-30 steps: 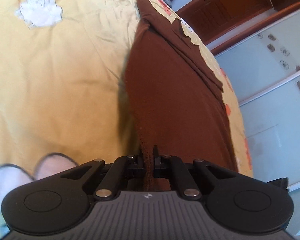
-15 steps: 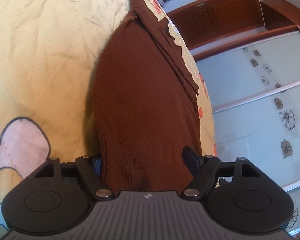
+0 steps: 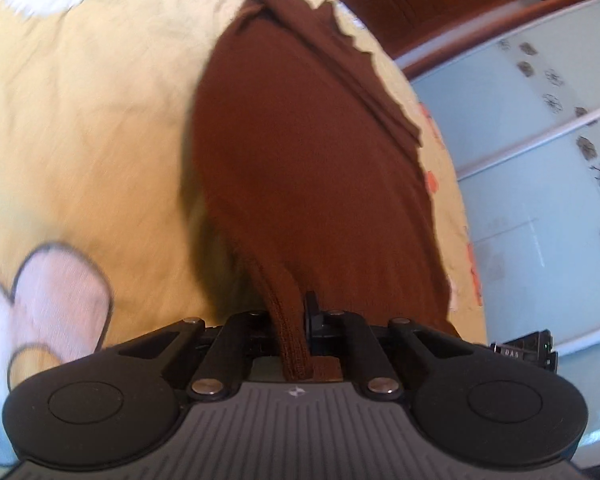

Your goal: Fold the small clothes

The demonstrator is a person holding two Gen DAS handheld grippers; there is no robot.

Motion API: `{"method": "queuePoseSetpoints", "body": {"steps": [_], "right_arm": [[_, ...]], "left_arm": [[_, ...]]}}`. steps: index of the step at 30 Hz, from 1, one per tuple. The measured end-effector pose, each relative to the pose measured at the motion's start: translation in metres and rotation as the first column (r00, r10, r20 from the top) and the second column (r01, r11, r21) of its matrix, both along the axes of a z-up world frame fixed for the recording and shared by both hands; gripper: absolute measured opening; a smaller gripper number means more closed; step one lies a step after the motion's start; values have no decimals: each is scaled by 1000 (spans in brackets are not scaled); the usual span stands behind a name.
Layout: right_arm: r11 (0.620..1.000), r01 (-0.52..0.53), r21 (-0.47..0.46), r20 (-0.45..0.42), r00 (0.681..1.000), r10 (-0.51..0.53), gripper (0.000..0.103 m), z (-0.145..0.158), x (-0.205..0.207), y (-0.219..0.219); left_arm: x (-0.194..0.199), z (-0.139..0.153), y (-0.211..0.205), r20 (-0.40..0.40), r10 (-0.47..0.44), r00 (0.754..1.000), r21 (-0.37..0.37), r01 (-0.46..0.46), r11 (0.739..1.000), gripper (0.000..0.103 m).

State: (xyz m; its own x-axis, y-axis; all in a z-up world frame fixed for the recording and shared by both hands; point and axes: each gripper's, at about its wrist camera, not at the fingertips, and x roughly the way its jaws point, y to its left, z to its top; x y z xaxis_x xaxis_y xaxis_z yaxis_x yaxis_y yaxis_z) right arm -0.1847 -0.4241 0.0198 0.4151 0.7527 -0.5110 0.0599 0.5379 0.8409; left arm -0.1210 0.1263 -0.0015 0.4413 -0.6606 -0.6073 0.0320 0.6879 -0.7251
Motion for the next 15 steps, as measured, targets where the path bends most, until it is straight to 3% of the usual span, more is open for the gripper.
{"method": "queuePoseSetpoints", "body": {"steps": [4, 9, 13, 15], "right_arm": [[999, 12, 29, 143, 990, -16, 14, 34, 33, -1], [996, 55, 73, 318, 945, -76, 14, 67, 115, -11], [990, 109, 95, 350, 927, -135, 14, 70, 214, -11], [986, 148, 75, 327, 931, -164, 14, 63, 267, -15]], "left_arm": [[29, 35, 11, 128, 18, 992, -48, -12, 999, 6], [116, 70, 19, 284, 81, 955, -101, -54, 993, 6], [206, 82, 11, 326, 108, 939, -89, -84, 993, 6], [248, 88, 2, 359, 107, 927, -36, -101, 994, 6]]}}
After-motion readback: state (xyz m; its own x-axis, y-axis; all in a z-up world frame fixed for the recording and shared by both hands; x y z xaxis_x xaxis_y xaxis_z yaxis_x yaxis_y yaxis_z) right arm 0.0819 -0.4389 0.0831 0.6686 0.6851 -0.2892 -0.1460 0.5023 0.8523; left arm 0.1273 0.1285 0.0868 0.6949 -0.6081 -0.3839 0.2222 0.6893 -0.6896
